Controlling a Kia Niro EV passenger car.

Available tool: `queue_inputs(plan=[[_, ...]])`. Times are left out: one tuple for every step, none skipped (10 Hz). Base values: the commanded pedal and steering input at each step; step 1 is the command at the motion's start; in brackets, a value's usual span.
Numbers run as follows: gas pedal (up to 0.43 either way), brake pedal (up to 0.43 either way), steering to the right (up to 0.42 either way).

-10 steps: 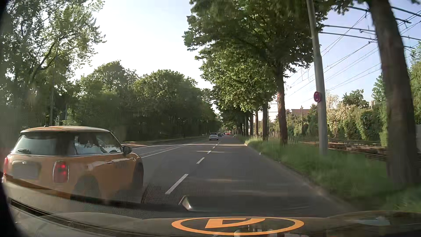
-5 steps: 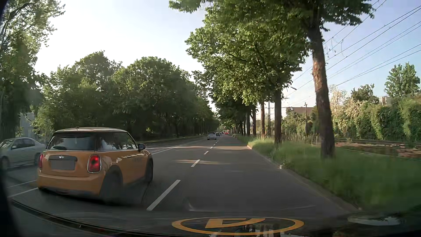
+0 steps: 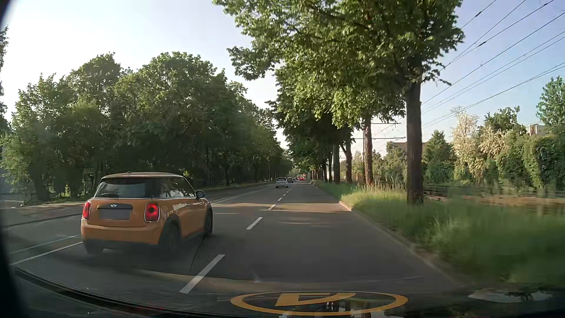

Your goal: Follow the waypoints while adhering to traffic rules and regulations

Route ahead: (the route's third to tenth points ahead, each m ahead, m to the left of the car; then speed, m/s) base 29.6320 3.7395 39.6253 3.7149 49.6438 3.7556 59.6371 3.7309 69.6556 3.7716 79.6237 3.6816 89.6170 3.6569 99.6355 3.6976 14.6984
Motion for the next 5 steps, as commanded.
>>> queue_inputs(plan=[[0.138, 0.0, 0.001], [0.138, 0.0, -0.001], [0.15, 0.0, -0.001], [0.15, 0.0, -0.002], [0.157, 0.0, -0.003]])
